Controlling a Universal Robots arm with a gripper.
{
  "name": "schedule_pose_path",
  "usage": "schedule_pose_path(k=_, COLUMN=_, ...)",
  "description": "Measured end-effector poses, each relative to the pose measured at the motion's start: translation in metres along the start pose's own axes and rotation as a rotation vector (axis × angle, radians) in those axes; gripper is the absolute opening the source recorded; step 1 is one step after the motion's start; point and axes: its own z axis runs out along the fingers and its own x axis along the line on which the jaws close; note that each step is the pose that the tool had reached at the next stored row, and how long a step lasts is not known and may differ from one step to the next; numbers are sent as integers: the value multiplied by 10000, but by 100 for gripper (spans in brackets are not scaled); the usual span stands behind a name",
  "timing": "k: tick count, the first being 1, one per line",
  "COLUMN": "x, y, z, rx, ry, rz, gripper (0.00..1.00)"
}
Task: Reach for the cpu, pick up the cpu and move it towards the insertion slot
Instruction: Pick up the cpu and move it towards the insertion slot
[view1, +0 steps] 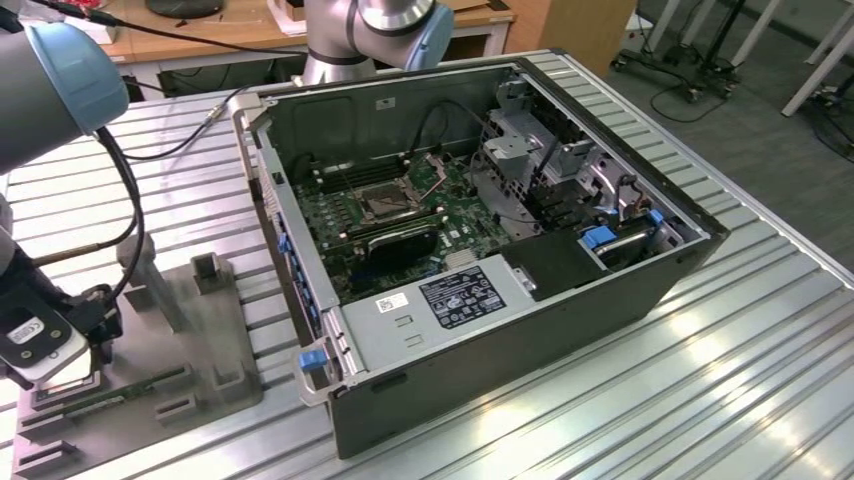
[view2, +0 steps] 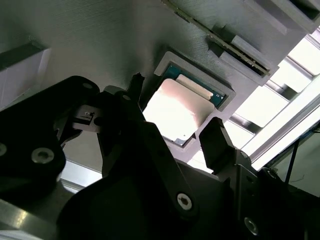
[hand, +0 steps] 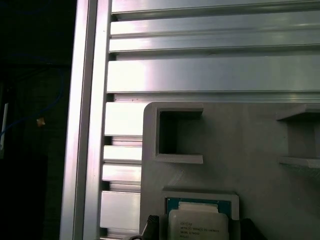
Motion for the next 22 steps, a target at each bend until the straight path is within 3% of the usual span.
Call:
schedule_pose_path(k=2, x=0, y=0, z=0, rx=0, ry=-1, rz=0, gripper=71)
schedule_pose_path(k=3, x=0, y=0, z=0, rx=0, ry=0, rz=1, gripper=64)
schedule_pose_path(k=15, x=23, y=0, z=1, rx=-1, ry=-10, rz=210, gripper=64)
schedule_pose_path(k=17, x=24, y=0, z=1, rx=-1, ry=-10, rz=211, gripper=62)
schedule_pose_path(k=18, x=24, y=0, z=1, rx=-1, ry=-10, rz=212, gripper=55)
schedule_pose_path(k=22, x=24, y=0, z=1, rx=-1, ry=-9, rz=213, gripper=55)
